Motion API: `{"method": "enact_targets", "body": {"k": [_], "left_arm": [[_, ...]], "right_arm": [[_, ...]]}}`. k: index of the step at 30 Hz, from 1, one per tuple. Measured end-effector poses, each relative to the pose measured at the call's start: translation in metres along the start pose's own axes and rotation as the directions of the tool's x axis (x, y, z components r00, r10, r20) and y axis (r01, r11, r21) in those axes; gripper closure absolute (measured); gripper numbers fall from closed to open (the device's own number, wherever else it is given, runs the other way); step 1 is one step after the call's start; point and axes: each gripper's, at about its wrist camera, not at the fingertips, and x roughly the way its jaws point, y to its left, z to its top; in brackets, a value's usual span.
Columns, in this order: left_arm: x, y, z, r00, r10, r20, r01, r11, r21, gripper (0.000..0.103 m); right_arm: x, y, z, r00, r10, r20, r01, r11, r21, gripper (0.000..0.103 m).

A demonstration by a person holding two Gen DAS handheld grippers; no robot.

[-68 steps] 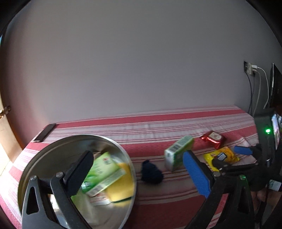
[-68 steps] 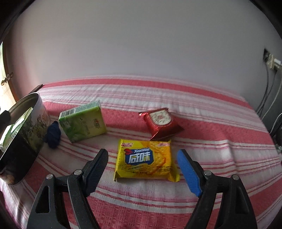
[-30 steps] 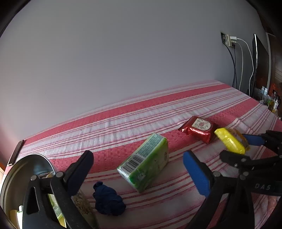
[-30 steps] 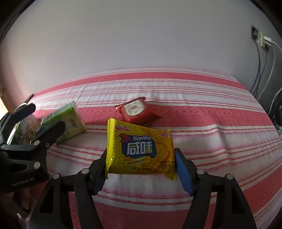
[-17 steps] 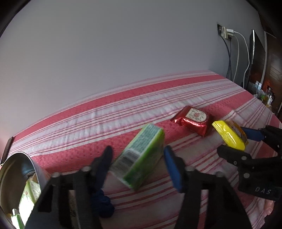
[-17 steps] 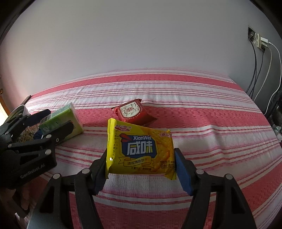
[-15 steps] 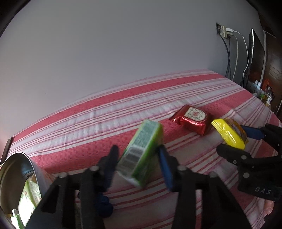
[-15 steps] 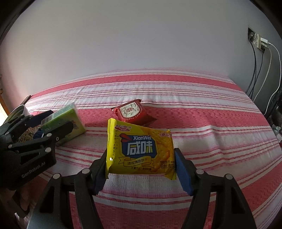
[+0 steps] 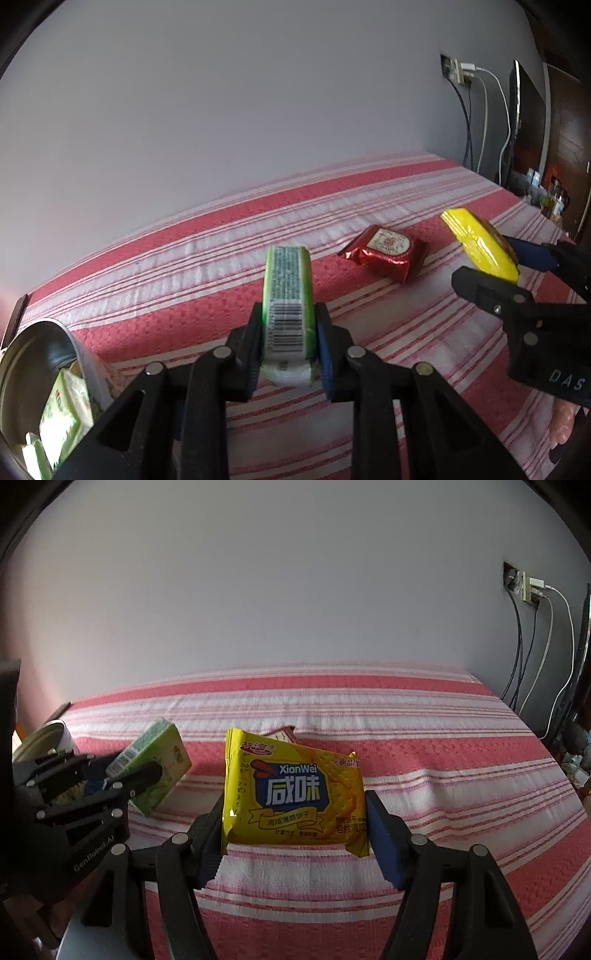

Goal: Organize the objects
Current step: 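Carry the green soap box and yellow cracker pack over the metal pot with both grippers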

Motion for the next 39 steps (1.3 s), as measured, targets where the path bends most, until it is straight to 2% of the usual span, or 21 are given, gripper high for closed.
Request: {"method": "enact_targets", "body": {"k": [10, 17, 26, 39], "left_arm": [[-0.021, 0.009, -0.009, 0.996, 0.06, 0.07, -0.055, 0.996, -0.068, 0.079], [-0.032, 0.016, -0.014, 0.991, 0.077, 0.109, -0.063, 0.99, -0.123, 0.079], [-0.049, 0.012, -0.02, 0.972, 0.147, 0.181, -0.126, 0.985, -0.121, 0.079], [-0.067, 0.018, -0.027, 0.956, 0.168, 0.239, -0.129, 0.976, -0.173, 0.079]], "right_arm": [[-0.005, 0.002, 0.001, 0.999, -0.011, 0.04, 0.011, 1.0, 0.01, 0.033], [-0.011, 0.006, 0.0, 0.997, -0.036, 0.066, 0.036, 0.999, -0.006, 0.033], [-0.021, 0.015, -0.002, 0.99, -0.07, 0.122, 0.076, 0.996, -0.04, 0.033], [-0.028, 0.024, -0.006, 0.981, -0.084, 0.178, 0.095, 0.994, -0.056, 0.033]]}}
